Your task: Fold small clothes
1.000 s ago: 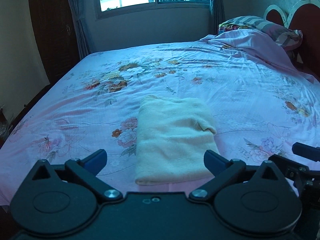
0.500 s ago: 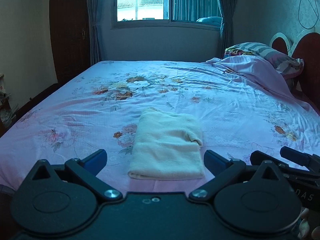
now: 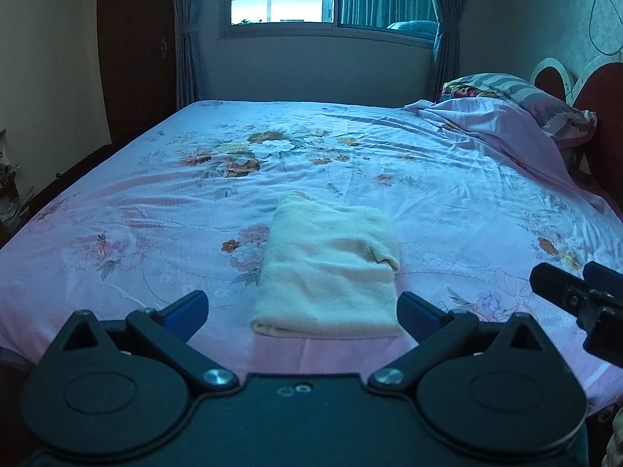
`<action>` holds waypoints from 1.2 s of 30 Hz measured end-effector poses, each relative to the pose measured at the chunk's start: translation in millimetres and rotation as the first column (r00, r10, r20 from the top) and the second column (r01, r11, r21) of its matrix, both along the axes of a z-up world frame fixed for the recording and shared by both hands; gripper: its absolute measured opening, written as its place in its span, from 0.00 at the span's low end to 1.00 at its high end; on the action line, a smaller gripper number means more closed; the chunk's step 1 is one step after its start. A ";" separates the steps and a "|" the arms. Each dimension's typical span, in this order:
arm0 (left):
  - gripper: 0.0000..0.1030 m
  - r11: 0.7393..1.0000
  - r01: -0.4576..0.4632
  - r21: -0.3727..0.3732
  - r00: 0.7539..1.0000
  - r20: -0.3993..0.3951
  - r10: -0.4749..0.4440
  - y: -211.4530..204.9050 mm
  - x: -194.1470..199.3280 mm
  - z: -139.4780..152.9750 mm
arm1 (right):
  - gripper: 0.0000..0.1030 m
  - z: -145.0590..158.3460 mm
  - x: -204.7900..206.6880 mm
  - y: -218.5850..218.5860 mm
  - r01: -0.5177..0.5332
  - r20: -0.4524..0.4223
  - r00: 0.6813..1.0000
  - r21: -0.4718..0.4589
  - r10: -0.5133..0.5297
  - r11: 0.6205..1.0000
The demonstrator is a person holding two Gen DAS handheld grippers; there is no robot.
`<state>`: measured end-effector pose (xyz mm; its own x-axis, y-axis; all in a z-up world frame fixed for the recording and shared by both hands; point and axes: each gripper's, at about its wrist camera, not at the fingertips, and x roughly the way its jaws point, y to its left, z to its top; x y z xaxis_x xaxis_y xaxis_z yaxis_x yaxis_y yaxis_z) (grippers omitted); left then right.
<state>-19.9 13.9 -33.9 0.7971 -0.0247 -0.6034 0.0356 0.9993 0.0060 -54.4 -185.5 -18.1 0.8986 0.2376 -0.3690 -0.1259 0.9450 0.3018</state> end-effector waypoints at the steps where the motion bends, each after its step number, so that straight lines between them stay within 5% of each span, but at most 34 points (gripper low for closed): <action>1: 0.98 1.000 0.006 -0.001 1.000 -0.005 -0.006 -0.7 0.7 -0.6 | 0.92 0.9 -0.6 0.2 0.003 0.004 1.000 -0.002 -0.003 1.000; 36: 0.98 0.999 0.032 0.020 0.998 -0.055 -0.031 -7.1 6.1 -8.0 | 0.93 -4.4 2.9 -2.1 0.009 -0.011 1.000 0.013 -0.008 1.000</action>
